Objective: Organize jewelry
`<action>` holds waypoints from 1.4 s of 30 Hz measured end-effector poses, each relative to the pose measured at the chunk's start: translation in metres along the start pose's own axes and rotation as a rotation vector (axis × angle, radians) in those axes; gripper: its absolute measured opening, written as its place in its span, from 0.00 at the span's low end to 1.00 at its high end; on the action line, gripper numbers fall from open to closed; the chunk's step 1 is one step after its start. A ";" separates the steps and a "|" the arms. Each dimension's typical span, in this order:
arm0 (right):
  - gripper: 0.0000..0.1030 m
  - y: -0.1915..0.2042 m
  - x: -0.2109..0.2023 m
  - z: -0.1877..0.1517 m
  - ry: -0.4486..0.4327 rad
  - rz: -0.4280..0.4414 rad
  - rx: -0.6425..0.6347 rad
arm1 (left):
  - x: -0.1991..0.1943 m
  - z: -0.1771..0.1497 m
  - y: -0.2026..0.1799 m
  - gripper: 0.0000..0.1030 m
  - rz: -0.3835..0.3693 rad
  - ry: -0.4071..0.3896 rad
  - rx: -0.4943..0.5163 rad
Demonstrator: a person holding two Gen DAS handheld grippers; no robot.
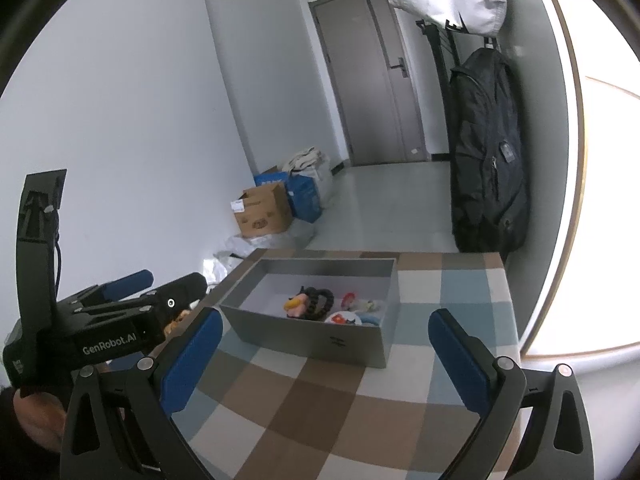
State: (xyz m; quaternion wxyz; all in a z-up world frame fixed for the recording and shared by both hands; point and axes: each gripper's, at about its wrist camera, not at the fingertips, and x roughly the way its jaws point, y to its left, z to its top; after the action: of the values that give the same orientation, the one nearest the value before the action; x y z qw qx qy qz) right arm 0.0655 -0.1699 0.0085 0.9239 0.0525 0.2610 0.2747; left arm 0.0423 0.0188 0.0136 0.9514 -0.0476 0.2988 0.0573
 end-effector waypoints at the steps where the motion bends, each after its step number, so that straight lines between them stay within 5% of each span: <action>1: 1.00 0.000 0.000 0.000 0.001 0.000 0.002 | 0.001 -0.001 0.000 0.91 -0.004 0.003 0.000; 42: 1.00 0.000 0.001 -0.001 0.005 0.005 0.015 | -0.001 -0.003 -0.005 0.91 -0.010 0.002 0.023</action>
State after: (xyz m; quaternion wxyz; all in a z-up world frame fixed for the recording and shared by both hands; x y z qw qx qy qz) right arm 0.0654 -0.1697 0.0075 0.9221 0.0595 0.2655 0.2752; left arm 0.0404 0.0135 0.0126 0.9519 -0.0384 0.3000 0.0491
